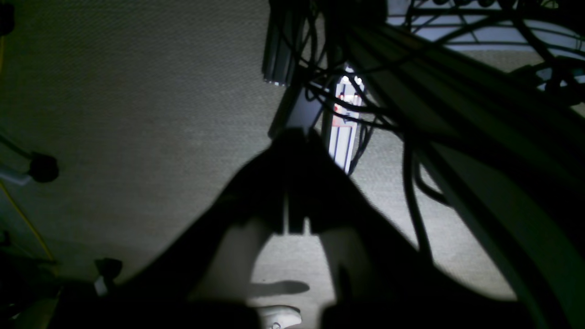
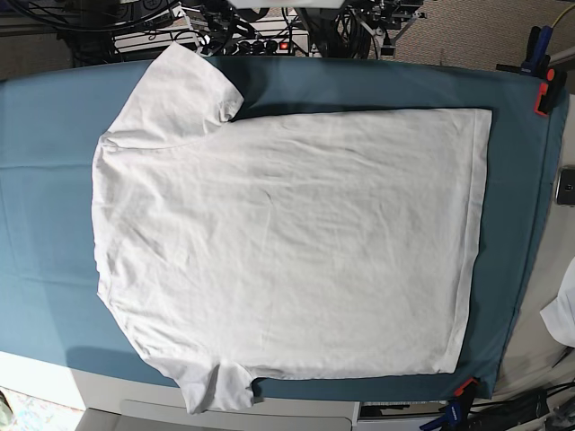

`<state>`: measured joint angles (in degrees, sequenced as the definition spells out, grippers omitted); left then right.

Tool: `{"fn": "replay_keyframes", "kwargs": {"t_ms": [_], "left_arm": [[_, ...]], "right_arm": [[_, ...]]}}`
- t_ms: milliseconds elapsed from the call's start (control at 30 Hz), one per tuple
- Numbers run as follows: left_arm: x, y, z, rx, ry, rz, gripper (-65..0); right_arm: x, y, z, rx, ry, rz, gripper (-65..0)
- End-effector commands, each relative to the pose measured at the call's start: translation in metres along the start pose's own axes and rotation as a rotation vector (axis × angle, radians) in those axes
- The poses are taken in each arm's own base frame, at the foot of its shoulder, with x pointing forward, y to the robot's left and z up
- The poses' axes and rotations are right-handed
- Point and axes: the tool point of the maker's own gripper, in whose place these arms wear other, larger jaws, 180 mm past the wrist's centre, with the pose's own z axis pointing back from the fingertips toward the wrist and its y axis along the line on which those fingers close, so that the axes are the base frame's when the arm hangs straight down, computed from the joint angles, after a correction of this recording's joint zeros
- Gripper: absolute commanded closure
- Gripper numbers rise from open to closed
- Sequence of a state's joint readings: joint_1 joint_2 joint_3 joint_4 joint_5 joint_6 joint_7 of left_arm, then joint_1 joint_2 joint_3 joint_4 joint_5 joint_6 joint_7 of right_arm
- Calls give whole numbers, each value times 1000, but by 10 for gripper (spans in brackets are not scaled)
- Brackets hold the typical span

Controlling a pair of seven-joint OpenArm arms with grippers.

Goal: Fold the T-shirt properly

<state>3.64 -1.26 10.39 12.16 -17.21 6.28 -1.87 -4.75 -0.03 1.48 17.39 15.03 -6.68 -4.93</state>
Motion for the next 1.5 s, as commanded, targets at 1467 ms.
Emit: {"fn": "replay_keyframes", "kwargs": {"t_ms": [1467], "left_arm": [[-77, 80, 45, 84, -9, -77, 0]], "right_arm": [[-15, -109, 38, -209, -137, 248, 0]]}}
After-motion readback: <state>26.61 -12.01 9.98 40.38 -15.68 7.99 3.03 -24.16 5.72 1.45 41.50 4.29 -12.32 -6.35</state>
